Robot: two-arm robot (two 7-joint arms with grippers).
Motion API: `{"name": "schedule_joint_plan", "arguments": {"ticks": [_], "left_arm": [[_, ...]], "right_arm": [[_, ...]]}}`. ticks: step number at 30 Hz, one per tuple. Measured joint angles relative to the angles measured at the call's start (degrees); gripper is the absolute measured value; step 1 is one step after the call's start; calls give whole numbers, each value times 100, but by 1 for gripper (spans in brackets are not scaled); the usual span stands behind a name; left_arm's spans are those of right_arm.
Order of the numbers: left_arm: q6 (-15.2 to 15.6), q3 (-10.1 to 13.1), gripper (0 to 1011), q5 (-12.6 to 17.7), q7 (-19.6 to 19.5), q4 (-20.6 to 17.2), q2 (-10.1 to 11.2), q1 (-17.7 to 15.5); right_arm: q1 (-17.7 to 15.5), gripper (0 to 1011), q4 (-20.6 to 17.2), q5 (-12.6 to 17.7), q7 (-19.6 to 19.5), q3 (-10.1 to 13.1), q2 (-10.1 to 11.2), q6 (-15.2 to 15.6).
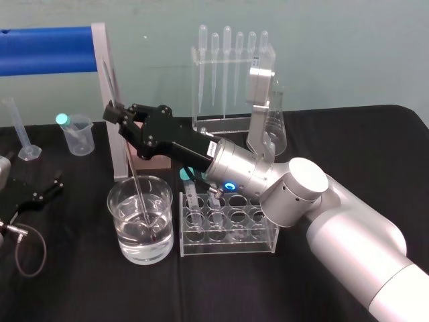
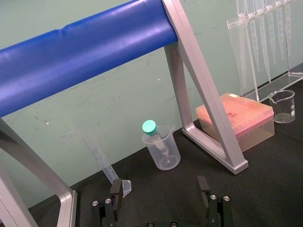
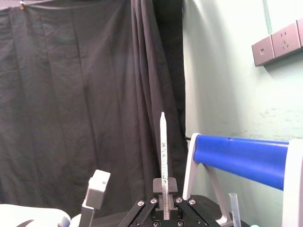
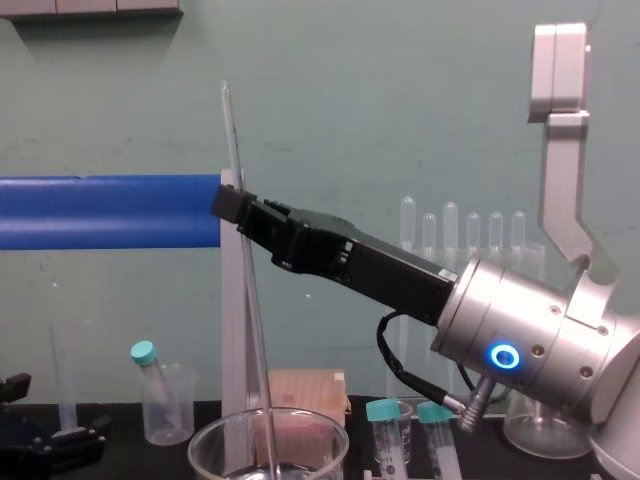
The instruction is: Hold the thermometer with one hand and immerse one end into the beaker, then reinsert it into the test tube rack.
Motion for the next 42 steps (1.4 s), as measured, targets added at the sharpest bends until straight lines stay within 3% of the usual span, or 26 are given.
{"name": "schedule_joint_plan", "arguments": {"ticks": [14, 24, 32, 36, 42], "left_arm": [[0, 0, 1008, 0, 0, 0, 0, 0], [0, 0, 1008, 0, 0, 0, 0, 0], [0, 0, 1008, 0, 0, 0, 0, 0], [-1, 0, 1008, 0, 0, 0, 0, 0], [0, 0, 1008, 0, 0, 0, 0, 0]], "right_arm": [[-177, 56, -800, 199, -25, 184, 217, -95], [-213, 56, -1577, 419, -71, 474, 453, -329], [-544, 57, -2322, 249, -665, 907, 855, -553], [-992, 56, -2763, 52, -1158, 1239, 1174, -560], [-1594, 57, -3180, -177, -1665, 1676, 1480, -497]]}}
